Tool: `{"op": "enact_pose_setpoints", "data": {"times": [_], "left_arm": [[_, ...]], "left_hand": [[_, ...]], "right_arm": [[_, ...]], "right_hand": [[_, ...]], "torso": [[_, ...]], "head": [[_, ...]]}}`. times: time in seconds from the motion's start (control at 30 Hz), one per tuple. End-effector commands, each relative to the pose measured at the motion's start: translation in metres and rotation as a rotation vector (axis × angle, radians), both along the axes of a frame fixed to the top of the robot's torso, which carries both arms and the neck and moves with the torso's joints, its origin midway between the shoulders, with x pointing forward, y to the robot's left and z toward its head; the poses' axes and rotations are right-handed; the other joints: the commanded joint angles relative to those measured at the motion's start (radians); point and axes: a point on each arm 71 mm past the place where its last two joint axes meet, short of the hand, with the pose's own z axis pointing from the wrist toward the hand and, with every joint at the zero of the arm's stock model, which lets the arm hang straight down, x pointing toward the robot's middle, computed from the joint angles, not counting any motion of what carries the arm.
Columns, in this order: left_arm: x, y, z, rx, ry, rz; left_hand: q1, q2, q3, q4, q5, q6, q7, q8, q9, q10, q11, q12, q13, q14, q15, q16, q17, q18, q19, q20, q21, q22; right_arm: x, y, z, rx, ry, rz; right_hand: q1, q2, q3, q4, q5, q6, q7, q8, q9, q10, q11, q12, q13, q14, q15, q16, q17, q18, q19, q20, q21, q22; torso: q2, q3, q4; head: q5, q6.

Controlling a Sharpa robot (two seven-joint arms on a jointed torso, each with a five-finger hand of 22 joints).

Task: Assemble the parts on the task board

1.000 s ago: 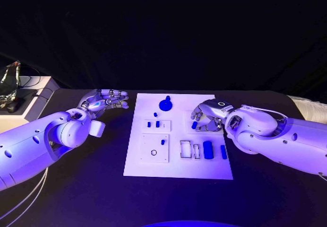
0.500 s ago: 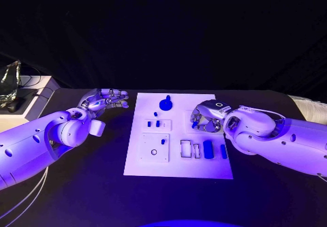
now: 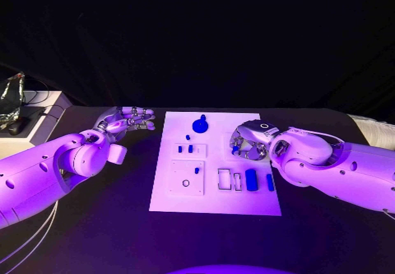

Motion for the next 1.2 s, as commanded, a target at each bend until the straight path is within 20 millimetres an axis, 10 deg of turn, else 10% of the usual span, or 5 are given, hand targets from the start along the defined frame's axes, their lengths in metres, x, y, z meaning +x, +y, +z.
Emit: {"op": "enact_pose_setpoints", "data": {"times": [0.03, 0.73, 1.2], "left_arm": [[0.000, -0.002, 0.001, -0.011, 0.000, -0.014], [0.001, -0.002, -0.001, -0.010, 0.005, -0.014], [0.002, -0.005, -0.004, -0.015, 0.008, -0.019]], "left_hand": [[-0.003, 0.006, -0.001, -0.005, -0.001, -0.002, 0.001, 0.006, -0.001, 0.006, -0.002, 0.002, 0.000, -0.001, 0.000, -0.004, -0.001, -0.002, -0.004, 0.002, -0.004, -0.002], [-0.001, 0.006, -0.001, -0.006, -0.001, -0.001, 0.001, 0.006, -0.001, 0.005, -0.002, 0.002, 0.000, -0.001, 0.000, -0.004, -0.001, -0.002, -0.003, 0.002, -0.004, -0.002], [-0.001, 0.006, -0.001, -0.007, 0.000, -0.001, 0.001, 0.007, -0.002, 0.004, -0.002, 0.001, 0.000, -0.001, 0.000, -0.006, -0.001, -0.002, -0.003, 0.002, -0.005, -0.002]], "right_arm": [[-0.001, 0.001, 0.001, 0.007, -0.020, -0.004], [-0.020, 0.014, 0.035, 0.236, -0.057, -0.005], [-0.055, 0.078, 0.025, 0.275, -0.070, 0.209]], "right_hand": [[0.012, 0.021, 0.053, -0.024, 0.018, 0.008, 0.001, 0.017, 0.018, 0.022, -0.007, 0.002, 0.003, 0.033, -0.008, 0.006, 0.003, -0.017, 0.030, -0.009, 0.011, 0.159], [-0.054, 0.007, 0.171, -0.096, 0.018, -0.008, 0.005, 0.055, 0.073, 0.044, -0.008, -0.001, 0.006, 0.034, -0.008, 0.010, 0.007, -0.021, 0.034, -0.011, 0.031, 0.172], [-0.059, 0.007, 0.179, -0.106, 0.020, -0.011, 0.007, 0.057, 0.079, 0.042, -0.007, -0.002, 0.006, 0.034, -0.007, 0.010, 0.006, -0.021, 0.034, -0.010, 0.030, 0.173]], "torso": [[0.000, -0.0002, 0.0005], [-0.003, -0.0008, -0.0002], [0.000, -0.0012, 0.0004]], "head": [[0.000, 0.000], [0.005, 0.006], [0.024, 0.005]]}}
